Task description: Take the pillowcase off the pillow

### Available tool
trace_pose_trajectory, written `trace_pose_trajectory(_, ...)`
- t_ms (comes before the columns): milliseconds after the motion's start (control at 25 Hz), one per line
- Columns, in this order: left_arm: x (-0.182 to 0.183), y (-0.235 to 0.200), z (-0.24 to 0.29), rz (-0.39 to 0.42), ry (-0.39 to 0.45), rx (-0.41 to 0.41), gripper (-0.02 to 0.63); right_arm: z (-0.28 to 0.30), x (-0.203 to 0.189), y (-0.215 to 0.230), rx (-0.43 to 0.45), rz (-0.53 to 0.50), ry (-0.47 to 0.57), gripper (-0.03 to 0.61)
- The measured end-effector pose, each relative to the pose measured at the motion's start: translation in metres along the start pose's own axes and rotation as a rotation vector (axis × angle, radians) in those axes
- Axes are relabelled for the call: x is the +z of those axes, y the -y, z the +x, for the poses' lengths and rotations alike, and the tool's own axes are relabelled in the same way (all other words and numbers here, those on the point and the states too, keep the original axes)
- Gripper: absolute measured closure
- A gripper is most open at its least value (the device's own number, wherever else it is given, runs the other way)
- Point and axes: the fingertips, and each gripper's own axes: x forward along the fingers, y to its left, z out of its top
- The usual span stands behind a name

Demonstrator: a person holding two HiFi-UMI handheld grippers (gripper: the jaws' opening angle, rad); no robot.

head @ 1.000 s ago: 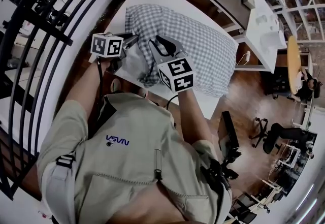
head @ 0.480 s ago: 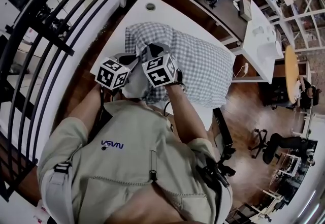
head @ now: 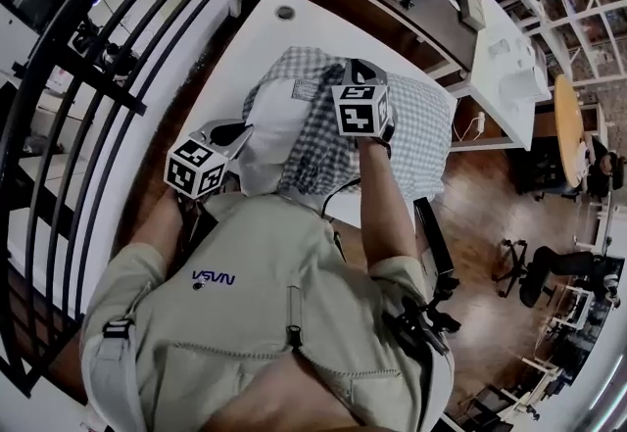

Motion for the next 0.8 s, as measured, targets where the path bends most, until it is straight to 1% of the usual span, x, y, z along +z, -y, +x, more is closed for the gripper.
trace_pose_trajectory(80,-0.007,-0.001,-0.002,0.005,-0.002,-0.004,0.591,0.01,-0.034,0.01,-0.023,0.021,-0.077,0.572)
trace_pose_trajectory(200,-0.018,-0.004,0.002,-0.016,-0.017,0.001,0.591,0.022,-0.079,0.0,-0.008,0.016,-0.175,0.572)
trace_pose_trajectory(240,-0.02,-0.005,0.004,-0.022,-0.022,0.007,0.591,0.024,-0.086,-0.005,-0.001,0.0,-0.187,0.572)
trace_pose_trajectory(320,-0.018,-0.008,0.008,-0.026,-0.025,0.029,0.581,0.026,-0.086,-0.013,0.014,-0.028,-0.183,0.572)
trace_pose_trajectory(400,-0.004,-0.006,0.007,-0.001,-0.015,0.056,0.552,0.025,-0.082,-0.015,0.033,-0.029,-0.162,0.572)
trace_pose_trajectory(440,0.007,-0.004,0.006,0.02,0.003,0.071,0.537,0.023,-0.079,-0.014,0.04,-0.026,-0.15,0.572)
trace_pose_trajectory(480,0.022,-0.003,0.003,0.038,0.04,0.087,0.523,0.02,-0.077,-0.014,0.048,-0.022,-0.136,0.572)
trace_pose_trajectory(520,0.039,-0.004,0.001,0.046,0.095,0.106,0.529,0.017,-0.075,-0.013,0.057,-0.016,-0.122,0.571)
trace_pose_trajectory(600,0.074,-0.013,-0.001,0.027,0.201,0.152,0.526,0.012,-0.069,-0.017,0.075,-0.012,-0.097,0.571)
trace_pose_trajectory(640,0.084,-0.02,0.004,0.01,0.212,0.17,0.516,0.01,-0.066,-0.02,0.081,-0.016,-0.088,0.571)
trace_pose_trajectory(680,0.086,-0.027,0.015,-0.007,0.179,0.179,0.466,0.009,-0.064,-0.022,0.086,-0.02,-0.082,0.571)
trace_pose_trajectory(720,0.081,-0.034,0.031,-0.02,0.112,0.177,0.388,0.008,-0.062,-0.024,0.091,-0.023,-0.078,0.571)
trace_pose_trajectory(760,0.07,-0.039,0.049,-0.031,0.025,0.164,0.353,0.007,-0.061,-0.025,0.099,-0.024,-0.076,0.571)
trace_pose_trajectory(800,0.057,-0.041,0.065,-0.039,-0.06,0.143,0.335,0.006,-0.06,-0.027,0.11,-0.022,-0.075,0.571)
